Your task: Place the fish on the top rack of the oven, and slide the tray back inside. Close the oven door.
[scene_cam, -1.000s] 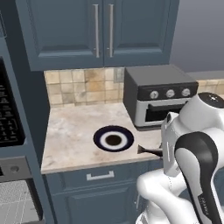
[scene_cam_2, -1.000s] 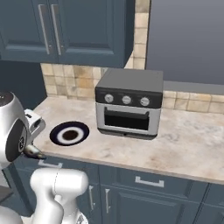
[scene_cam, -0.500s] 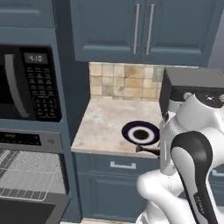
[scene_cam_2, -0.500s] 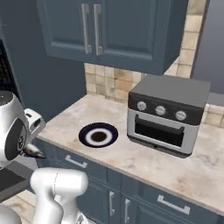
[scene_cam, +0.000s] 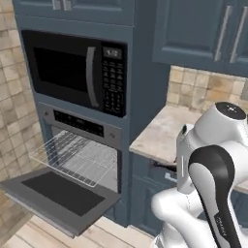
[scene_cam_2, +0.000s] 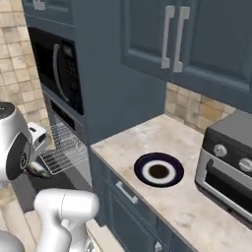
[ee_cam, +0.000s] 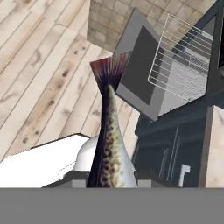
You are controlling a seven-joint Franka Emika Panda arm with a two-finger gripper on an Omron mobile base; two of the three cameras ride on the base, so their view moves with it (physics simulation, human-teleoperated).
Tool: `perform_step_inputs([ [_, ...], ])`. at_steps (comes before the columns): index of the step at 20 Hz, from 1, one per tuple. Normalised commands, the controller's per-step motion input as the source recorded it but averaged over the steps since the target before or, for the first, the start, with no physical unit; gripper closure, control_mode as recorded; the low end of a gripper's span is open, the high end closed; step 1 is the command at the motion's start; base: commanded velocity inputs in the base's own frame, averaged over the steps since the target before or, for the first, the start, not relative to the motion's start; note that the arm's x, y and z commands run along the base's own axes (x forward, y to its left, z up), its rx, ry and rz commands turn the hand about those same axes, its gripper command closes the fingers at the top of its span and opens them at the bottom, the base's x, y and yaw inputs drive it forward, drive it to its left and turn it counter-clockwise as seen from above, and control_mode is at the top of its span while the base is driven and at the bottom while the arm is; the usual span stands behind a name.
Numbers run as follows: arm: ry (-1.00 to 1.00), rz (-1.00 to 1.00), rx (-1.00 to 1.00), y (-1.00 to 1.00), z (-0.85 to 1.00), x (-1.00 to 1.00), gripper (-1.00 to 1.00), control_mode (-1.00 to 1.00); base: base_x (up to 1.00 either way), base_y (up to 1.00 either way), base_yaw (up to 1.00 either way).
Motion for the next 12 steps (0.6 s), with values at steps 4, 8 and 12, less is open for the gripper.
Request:
perform_step_inputs([
  [4,0.00,0.00,0.00,0.00,0.00,0.00,1.00,1.00,0.00,0.30,0.65],
  [8,0.00,0.00,0.00,0.00,0.00,0.00,1.00,1.00,0.06,0.25,0.60],
  [12,0.00,0.00,0.00,0.00,0.00,0.00,1.00,1.00,0.09,0.09,0.55],
])
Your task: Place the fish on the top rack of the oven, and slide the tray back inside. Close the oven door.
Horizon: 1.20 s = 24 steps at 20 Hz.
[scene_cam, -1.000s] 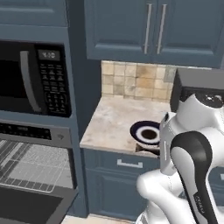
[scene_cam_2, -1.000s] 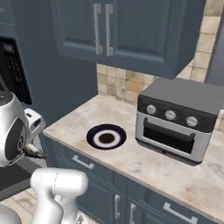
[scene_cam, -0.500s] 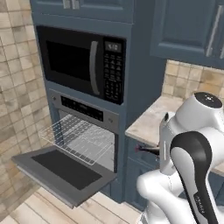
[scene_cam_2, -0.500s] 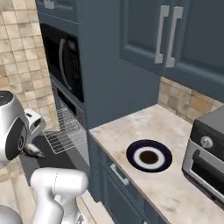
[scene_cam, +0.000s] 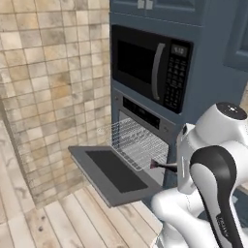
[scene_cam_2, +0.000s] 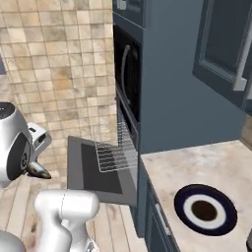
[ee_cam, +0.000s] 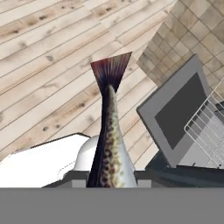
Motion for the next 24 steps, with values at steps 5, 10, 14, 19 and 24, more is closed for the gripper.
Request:
perform_step_inputs([
  [5,0.00,0.00,0.00,0.00,0.00,0.00,1.00,1.00,0.40,-0.08,0.33],
  [10,0.00,0.00,0.00,0.00,0.00,0.00,1.00,1.00,0.46,-0.22,0.02],
  [14,0.00,0.00,0.00,0.00,0.00,0.00,1.00,1.00,0.44,-0.09,0.00],
  [19,0.00,0.00,0.00,0.00,0.00,0.00,1.00,1.00,0.38,0.00,0.00],
  [24,0.00,0.00,0.00,0.00,0.00,0.00,1.00,1.00,0.35,0.00,-0.05],
])
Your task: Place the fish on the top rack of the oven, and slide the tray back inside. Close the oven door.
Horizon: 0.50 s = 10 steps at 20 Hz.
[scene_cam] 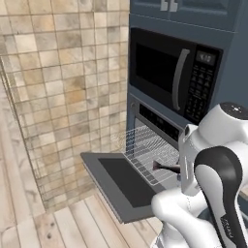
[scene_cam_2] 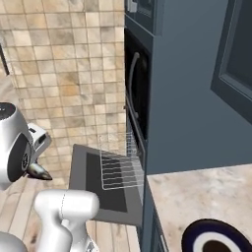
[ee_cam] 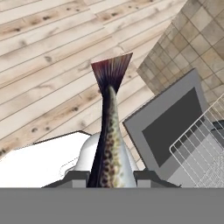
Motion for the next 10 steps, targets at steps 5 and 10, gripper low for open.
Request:
perform_step_inputs([
  [5,0.00,0.00,0.00,0.00,0.00,0.00,1.00,1.00,0.09,0.00,-0.12],
  [10,0.00,0.00,0.00,0.00,0.00,0.00,1.00,1.00,0.07,0.02,-0.17],
])
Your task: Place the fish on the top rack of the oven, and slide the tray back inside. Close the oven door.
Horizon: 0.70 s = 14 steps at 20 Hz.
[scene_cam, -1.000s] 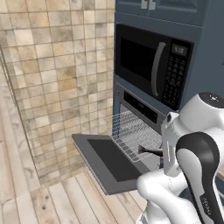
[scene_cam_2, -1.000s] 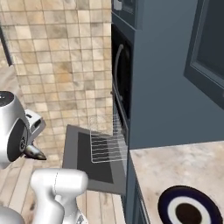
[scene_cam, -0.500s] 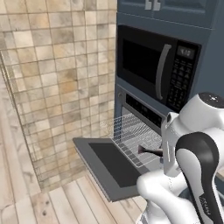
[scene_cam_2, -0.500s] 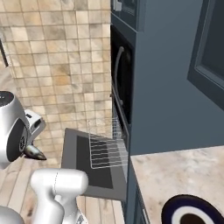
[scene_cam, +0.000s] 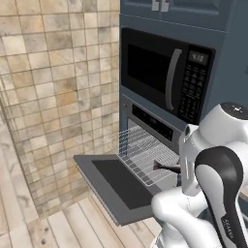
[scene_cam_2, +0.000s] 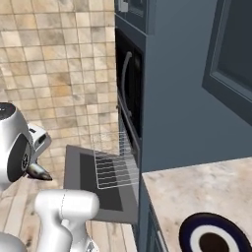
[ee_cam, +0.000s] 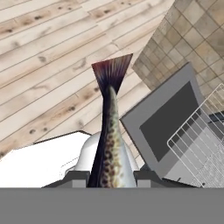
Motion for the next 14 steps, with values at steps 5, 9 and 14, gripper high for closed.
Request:
perform_step_inputs([
  [5,0.00,0.00,0.00,0.00,0.00,0.00,1.00,1.00,0.31,0.11,-0.20],
  [9,0.00,0.00,0.00,0.00,0.00,0.00,1.00,1.00,0.39,0.24,-0.22],
  [14,-0.03,-0.07,0.00,0.14,-0.03,0.07,1.00,-1.00,0.16,0.24,-0.14],
])
